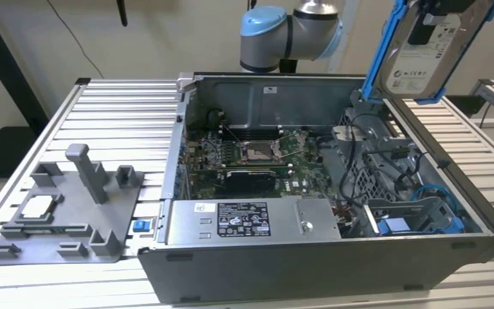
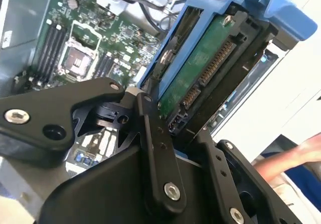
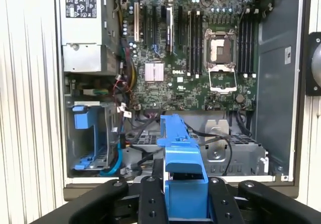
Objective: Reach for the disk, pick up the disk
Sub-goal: 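Pick up the disk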
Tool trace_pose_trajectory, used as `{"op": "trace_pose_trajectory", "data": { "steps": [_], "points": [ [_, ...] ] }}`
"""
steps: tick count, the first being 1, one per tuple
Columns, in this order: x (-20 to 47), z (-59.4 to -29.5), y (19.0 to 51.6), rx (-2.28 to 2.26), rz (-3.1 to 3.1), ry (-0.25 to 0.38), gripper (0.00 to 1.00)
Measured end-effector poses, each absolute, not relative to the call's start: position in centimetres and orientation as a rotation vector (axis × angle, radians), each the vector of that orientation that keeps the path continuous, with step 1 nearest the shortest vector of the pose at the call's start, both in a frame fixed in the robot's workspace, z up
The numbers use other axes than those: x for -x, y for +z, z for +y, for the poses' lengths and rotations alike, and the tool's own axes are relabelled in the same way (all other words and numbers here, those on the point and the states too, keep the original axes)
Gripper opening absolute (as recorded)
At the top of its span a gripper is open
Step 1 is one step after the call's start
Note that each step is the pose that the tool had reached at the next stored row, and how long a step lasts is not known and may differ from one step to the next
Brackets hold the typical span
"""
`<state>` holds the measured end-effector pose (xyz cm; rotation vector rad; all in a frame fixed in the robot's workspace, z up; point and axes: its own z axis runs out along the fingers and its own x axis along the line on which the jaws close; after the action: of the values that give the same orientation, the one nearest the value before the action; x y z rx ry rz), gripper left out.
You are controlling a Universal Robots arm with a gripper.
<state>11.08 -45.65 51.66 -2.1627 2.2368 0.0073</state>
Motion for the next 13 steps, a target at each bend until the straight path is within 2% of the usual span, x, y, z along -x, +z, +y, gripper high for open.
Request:
{"op": "trace_pose_trajectory", "data": {
  "steps": [13],
  "points": [
    [-11.1, -51.0, 50.8, 2.160, 2.239, 0.007, 0.00]
  ]
}}
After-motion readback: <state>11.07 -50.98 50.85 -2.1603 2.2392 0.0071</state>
